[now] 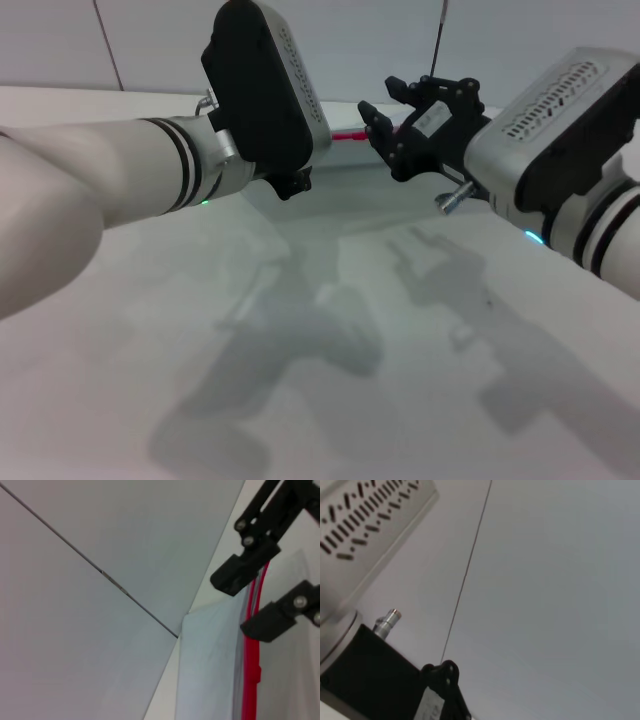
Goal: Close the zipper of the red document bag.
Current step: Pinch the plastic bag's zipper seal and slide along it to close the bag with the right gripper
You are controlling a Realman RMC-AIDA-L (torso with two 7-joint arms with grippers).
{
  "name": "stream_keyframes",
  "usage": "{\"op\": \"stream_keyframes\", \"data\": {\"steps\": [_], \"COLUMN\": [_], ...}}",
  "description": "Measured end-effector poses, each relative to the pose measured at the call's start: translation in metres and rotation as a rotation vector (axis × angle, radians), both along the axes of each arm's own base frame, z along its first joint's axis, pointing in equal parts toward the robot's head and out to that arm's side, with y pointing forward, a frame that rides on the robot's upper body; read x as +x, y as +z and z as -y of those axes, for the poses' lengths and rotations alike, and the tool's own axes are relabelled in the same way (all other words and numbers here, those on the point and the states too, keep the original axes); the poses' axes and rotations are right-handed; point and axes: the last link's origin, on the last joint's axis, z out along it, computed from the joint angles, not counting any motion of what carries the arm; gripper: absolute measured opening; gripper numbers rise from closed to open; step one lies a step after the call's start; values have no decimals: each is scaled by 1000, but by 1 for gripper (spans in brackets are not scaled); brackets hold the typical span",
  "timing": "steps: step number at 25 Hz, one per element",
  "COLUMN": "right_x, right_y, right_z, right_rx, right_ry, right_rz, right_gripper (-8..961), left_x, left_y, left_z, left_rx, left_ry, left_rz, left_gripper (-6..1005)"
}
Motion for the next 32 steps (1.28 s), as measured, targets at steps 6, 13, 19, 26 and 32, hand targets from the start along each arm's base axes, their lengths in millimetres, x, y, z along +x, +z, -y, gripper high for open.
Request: {"op": "stream_keyframes", "data": {"steps": [6, 13, 19, 26, 32], "right_x": [1, 1, 4, 10, 14], "right_y": [-2, -2, -5, -9, -13], "right_z": [-1, -3, -3, -6, -13], "right_rx": [12, 39, 51, 51, 47], "right_ry": [15, 71, 97, 95, 90], "right_rz": [27, 111, 167, 203, 228], "right_gripper": [280, 278, 276, 274, 272], "left_x": [4, 11, 17, 18, 21], "left_y": [0, 4, 4, 5, 3], "left_z": [0, -3, -2, -2, -3], "left_rx": [2, 13, 18, 23, 19], "left_ry": [-17, -47, -67, -77, -86], "left_rz": [4, -1, 6, 9, 7], "left_gripper": [50, 51, 51, 50, 50]}}
